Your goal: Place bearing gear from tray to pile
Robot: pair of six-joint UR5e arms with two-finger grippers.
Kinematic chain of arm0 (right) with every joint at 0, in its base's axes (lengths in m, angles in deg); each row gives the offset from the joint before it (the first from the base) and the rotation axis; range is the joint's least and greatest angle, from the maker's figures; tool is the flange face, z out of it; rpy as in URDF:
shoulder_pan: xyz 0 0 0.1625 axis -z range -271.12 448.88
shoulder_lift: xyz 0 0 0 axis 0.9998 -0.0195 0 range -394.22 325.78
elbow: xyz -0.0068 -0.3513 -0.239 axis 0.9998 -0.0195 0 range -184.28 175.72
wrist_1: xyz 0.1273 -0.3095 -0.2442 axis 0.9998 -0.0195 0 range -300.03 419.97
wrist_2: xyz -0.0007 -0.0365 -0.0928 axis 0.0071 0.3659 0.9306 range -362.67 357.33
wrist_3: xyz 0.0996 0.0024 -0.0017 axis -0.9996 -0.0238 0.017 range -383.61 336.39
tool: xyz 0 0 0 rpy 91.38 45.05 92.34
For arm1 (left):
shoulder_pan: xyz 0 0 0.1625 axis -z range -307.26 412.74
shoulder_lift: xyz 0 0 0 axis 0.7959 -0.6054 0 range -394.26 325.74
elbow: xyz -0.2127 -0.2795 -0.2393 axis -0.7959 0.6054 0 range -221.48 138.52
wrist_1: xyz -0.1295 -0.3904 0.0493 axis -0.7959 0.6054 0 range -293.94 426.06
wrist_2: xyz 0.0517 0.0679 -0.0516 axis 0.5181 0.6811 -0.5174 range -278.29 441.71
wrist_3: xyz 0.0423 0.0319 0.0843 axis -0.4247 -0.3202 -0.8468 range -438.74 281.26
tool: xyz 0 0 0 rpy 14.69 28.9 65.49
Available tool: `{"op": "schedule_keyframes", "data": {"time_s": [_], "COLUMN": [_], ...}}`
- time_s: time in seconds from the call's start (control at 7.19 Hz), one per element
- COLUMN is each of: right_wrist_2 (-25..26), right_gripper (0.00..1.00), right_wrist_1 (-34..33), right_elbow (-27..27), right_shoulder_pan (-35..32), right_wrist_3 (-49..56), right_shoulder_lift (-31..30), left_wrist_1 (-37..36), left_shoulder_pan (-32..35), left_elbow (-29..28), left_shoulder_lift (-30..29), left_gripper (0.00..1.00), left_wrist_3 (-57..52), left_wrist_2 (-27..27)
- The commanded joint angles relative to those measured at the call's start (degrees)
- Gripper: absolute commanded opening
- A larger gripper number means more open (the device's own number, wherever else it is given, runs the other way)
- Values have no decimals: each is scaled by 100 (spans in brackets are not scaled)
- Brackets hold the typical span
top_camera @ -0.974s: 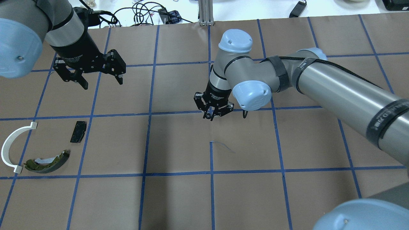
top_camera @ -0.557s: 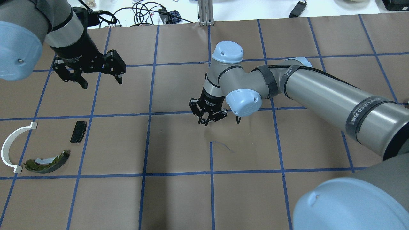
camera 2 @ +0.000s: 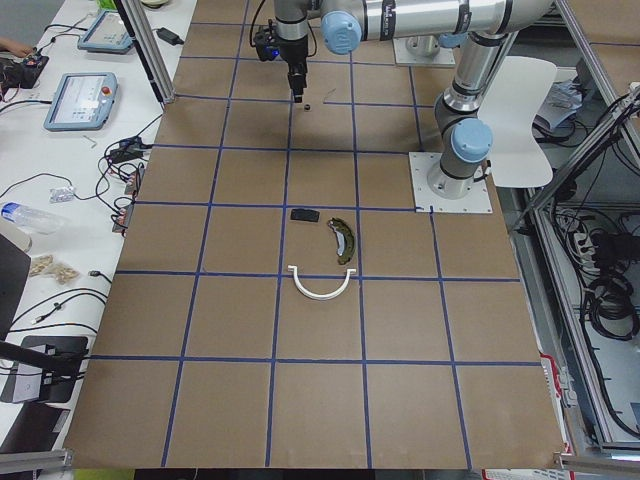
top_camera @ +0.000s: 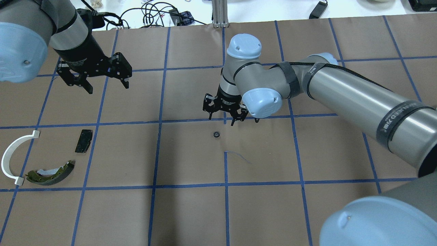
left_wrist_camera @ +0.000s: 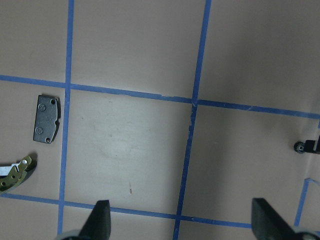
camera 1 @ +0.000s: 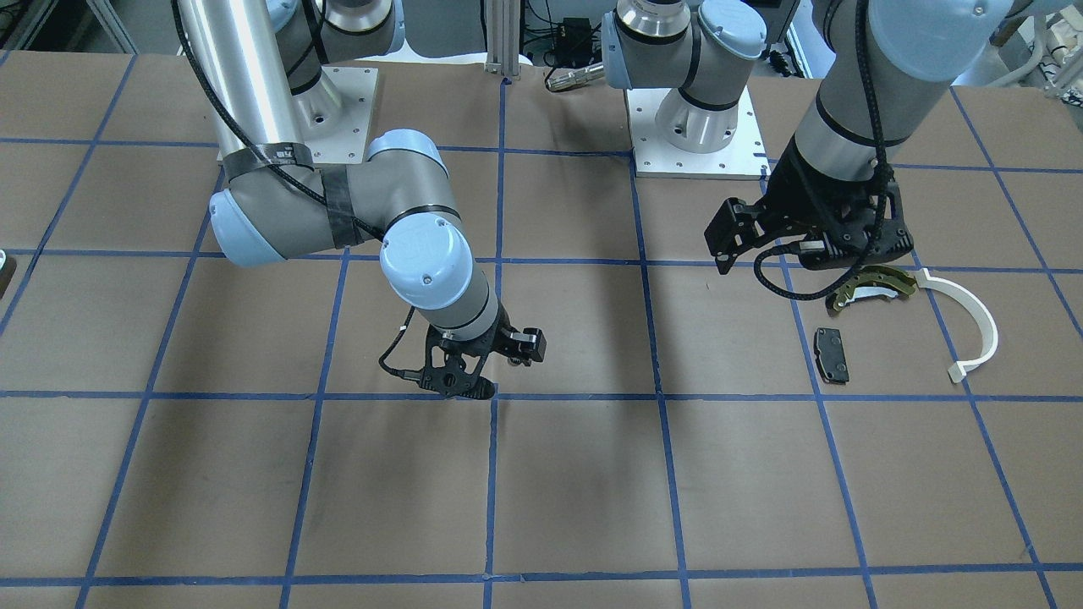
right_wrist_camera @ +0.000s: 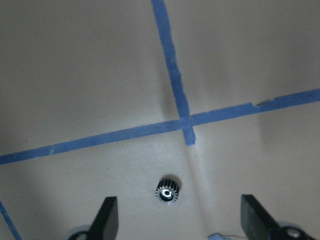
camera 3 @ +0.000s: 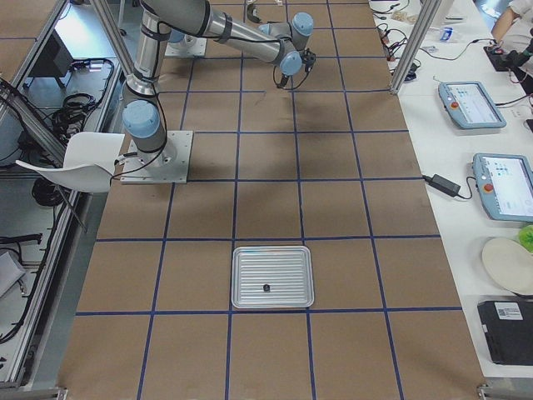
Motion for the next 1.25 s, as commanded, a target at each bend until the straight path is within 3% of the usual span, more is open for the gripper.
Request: {"op": "schedule_keyframes", "data": {"time_s": [0.0, 0.14, 0.42, 0.56, 0.84, 1.11], "right_wrist_2": [635, 725, 1365, 1577, 1973, 1878], "right_gripper": [100, 100, 100, 100, 100, 100], "right_wrist_1": [766, 1256, 2207, 2358, 2221, 2063], "right_elbow": [-403, -413, -369, -369, -369, -360], "right_shoulder_pan": [482, 956, 2211, 2818, 4205, 5638], "right_wrist_3": [663, 1391, 3302, 4411, 6669, 8387], "right_shoulder_lift": [-299, -691, -1326, -1633, -1706, -1584], "left_wrist_1": [-114, -506, -1246, -1892, -2285, -2767], "left_shoulder_pan": [197, 582, 1172, 1514, 1981, 2263], "left_elbow": [12, 38, 100, 143, 267, 293], "left_shoulder_lift": [-202, -385, -973, -1342, -1914, -2354], "left_gripper": [100, 100, 100, 100, 100, 100], "left_wrist_3": [135, 701, 1600, 1821, 2034, 2139], "left_wrist_2": [-43, -34, -34, -60, -43, -60]}}
